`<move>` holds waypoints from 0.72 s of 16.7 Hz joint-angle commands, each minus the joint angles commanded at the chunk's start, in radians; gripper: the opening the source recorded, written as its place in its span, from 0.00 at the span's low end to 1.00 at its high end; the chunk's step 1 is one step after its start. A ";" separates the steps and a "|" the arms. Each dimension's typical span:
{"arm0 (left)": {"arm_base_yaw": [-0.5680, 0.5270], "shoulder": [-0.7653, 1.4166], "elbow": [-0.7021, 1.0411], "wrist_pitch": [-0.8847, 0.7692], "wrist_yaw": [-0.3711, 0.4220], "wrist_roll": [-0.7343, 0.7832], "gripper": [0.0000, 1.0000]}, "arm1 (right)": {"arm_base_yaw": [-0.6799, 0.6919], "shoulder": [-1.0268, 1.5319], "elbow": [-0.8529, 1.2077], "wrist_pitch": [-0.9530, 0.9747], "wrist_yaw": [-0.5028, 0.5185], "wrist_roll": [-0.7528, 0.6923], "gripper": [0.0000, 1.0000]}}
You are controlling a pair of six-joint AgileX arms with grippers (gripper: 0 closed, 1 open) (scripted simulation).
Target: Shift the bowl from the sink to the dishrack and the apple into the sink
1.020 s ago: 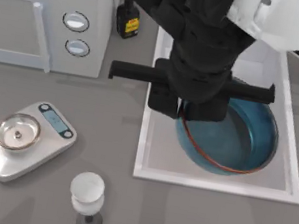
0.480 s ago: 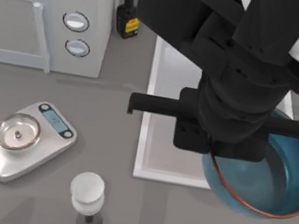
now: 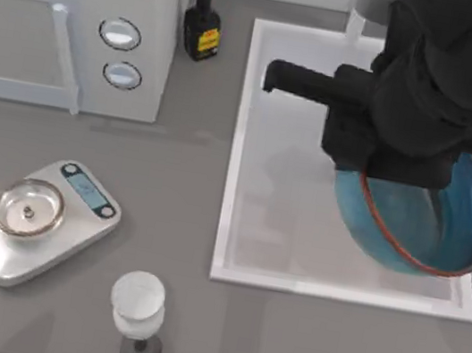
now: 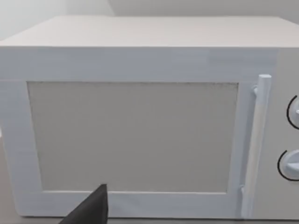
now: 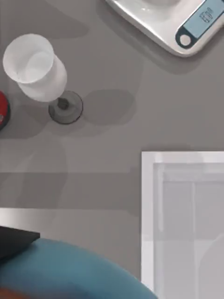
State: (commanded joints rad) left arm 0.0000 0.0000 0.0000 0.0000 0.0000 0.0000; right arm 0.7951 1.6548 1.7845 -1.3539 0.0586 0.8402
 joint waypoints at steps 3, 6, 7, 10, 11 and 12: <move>0.000 0.000 0.000 0.000 0.000 0.000 1.00 | -0.203 -0.079 -0.085 0.221 -0.099 -0.140 0.00; 0.000 0.000 0.000 0.000 0.000 0.000 1.00 | -0.442 -0.159 -0.182 0.490 -0.200 -0.298 0.00; 0.000 0.000 0.000 0.000 0.000 0.000 1.00 | -0.524 -0.183 -0.214 0.584 -0.232 -0.352 0.00; 0.000 0.000 0.000 0.000 0.000 0.000 1.00 | -0.766 -0.249 -0.307 0.864 -0.320 -0.514 0.00; 0.000 0.000 0.000 0.000 0.000 0.000 1.00 | -0.843 -0.268 -0.336 0.952 -0.346 -0.566 0.00; 0.000 0.000 0.000 0.000 0.000 0.000 1.00 | -0.916 -0.286 -0.363 1.034 -0.369 -0.615 0.00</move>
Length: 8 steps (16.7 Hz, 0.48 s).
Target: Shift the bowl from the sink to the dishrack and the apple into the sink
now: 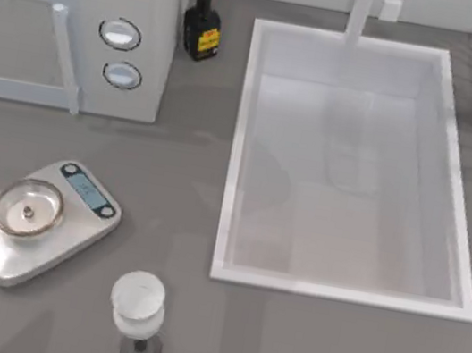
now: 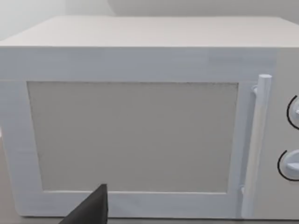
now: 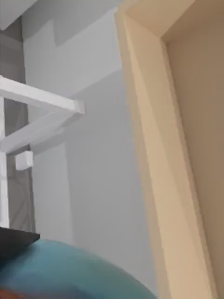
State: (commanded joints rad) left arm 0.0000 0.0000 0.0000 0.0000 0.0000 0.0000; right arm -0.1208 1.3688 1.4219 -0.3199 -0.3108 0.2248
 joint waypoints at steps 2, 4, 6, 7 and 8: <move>0.000 0.000 0.000 0.000 0.000 0.000 1.00 | -0.129 -0.030 -0.046 0.139 -0.039 -0.088 0.00; 0.000 0.000 0.000 0.000 0.000 0.000 1.00 | -0.225 -0.049 -0.078 0.239 -0.066 -0.156 0.00; 0.000 0.000 0.000 0.000 0.000 0.000 1.00 | -0.282 -0.058 -0.094 0.296 -0.082 -0.197 0.00; 0.000 0.000 0.000 0.000 0.000 0.000 1.00 | -0.295 -0.059 -0.098 0.309 -0.085 -0.206 0.00; 0.000 0.000 0.000 0.000 0.000 0.000 1.00 | -0.298 -0.060 -0.098 0.312 -0.086 -0.208 0.00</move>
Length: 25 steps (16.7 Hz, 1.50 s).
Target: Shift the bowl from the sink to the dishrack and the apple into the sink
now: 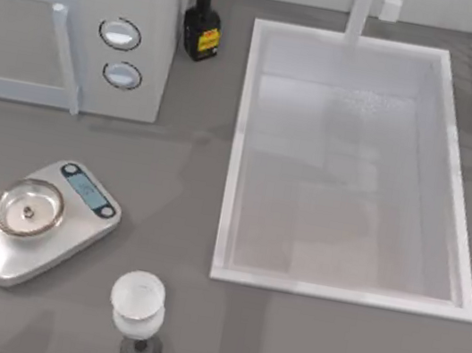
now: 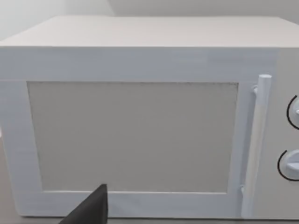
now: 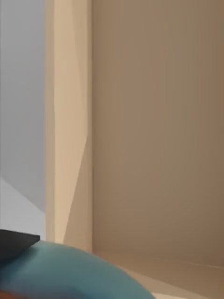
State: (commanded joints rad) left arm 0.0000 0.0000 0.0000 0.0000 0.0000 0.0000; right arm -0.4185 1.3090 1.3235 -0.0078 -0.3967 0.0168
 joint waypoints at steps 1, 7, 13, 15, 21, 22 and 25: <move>0.000 0.000 0.000 0.000 0.000 0.000 1.00 | 0.000 0.000 0.000 0.000 0.000 0.000 0.00; 0.000 0.000 0.000 0.000 0.000 0.000 1.00 | 0.010 0.040 -0.019 0.034 0.012 0.001 0.00; 0.000 0.000 0.000 0.000 0.000 0.000 1.00 | 0.048 0.237 -0.139 0.360 0.053 0.000 0.00; 0.000 0.000 0.000 0.000 0.000 0.000 1.00 | 0.061 0.294 -0.180 0.512 0.064 -0.001 0.00; 0.000 0.000 0.000 0.000 0.000 0.000 1.00 | 0.105 0.473 -0.329 0.813 0.113 0.000 0.00; 0.000 0.000 0.000 0.000 0.000 0.000 1.00 | 0.110 0.485 -0.342 0.828 0.118 -0.001 0.00; 0.000 0.000 0.000 0.000 0.000 0.000 1.00 | 0.112 0.488 -0.345 0.831 0.119 -0.001 0.00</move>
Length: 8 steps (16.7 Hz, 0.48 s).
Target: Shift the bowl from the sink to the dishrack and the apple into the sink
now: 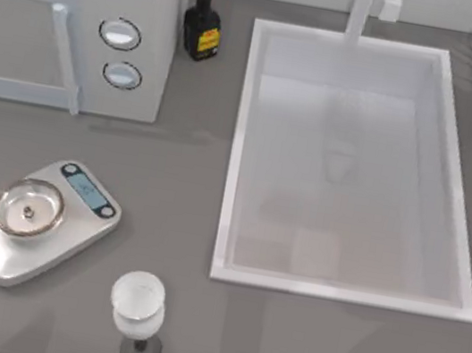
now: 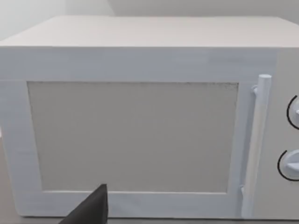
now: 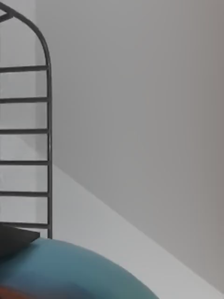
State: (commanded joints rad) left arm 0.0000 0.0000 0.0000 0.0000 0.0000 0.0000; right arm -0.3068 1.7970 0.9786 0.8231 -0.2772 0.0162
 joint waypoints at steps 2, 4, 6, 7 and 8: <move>0.000 0.000 0.000 0.000 0.000 0.000 1.00 | 0.000 0.000 0.000 0.000 0.000 0.000 0.08; 0.000 0.000 0.000 0.000 0.000 0.000 1.00 | 0.000 0.000 0.000 0.000 0.000 0.000 0.23; 0.000 0.000 0.000 0.000 0.000 0.000 1.00 | 0.000 0.000 0.000 0.000 0.000 0.000 0.38; 0.000 0.000 0.000 0.000 0.000 0.000 1.00 | 0.000 0.000 0.000 0.000 0.000 0.000 0.45; 0.000 0.000 0.000 0.000 0.000 0.000 1.00 | 0.000 0.000 0.000 0.000 0.000 0.000 0.53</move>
State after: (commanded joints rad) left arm 0.0000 0.0000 0.0000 0.0000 0.0000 0.0000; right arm -0.3068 1.7970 0.9786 0.8231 -0.2772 0.0162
